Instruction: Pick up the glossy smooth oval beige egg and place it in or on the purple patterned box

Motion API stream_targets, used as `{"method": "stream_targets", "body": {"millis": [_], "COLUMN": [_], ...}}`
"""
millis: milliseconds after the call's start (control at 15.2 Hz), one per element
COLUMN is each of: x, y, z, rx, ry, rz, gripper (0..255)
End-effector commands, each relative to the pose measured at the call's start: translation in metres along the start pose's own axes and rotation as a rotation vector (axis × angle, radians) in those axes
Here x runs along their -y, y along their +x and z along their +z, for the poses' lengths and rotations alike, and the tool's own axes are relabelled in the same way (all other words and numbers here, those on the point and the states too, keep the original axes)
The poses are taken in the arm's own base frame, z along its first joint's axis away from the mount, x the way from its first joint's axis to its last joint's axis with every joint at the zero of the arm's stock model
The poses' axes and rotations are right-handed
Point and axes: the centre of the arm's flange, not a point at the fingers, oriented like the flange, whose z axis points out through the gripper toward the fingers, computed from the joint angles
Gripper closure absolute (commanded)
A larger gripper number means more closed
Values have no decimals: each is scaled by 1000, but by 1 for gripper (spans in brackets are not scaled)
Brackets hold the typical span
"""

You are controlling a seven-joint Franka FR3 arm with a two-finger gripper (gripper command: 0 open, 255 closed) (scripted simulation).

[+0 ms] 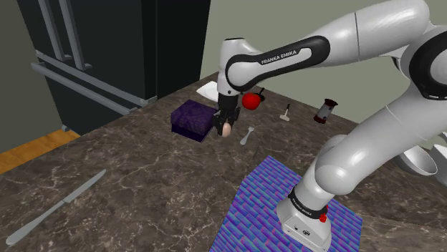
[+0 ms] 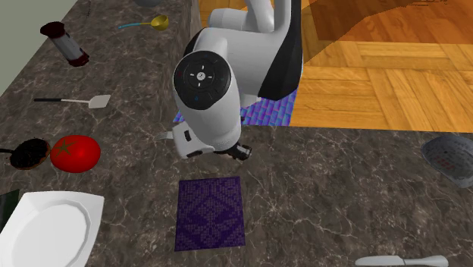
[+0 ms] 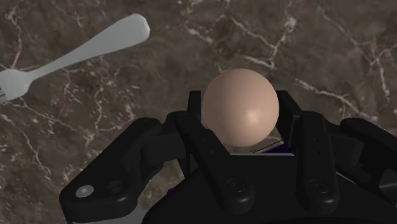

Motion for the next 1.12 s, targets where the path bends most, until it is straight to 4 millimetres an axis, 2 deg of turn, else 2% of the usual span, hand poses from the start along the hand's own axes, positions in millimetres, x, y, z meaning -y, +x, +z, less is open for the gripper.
{"method": "stream_targets", "body": {"millis": [0, 1056], "x": [-1, -3], "y": [-1, -14], "z": [-11, -94], "rx": [0, 0], "ry": [0, 0], "rz": [0, 0], "gripper": [255, 255]}}
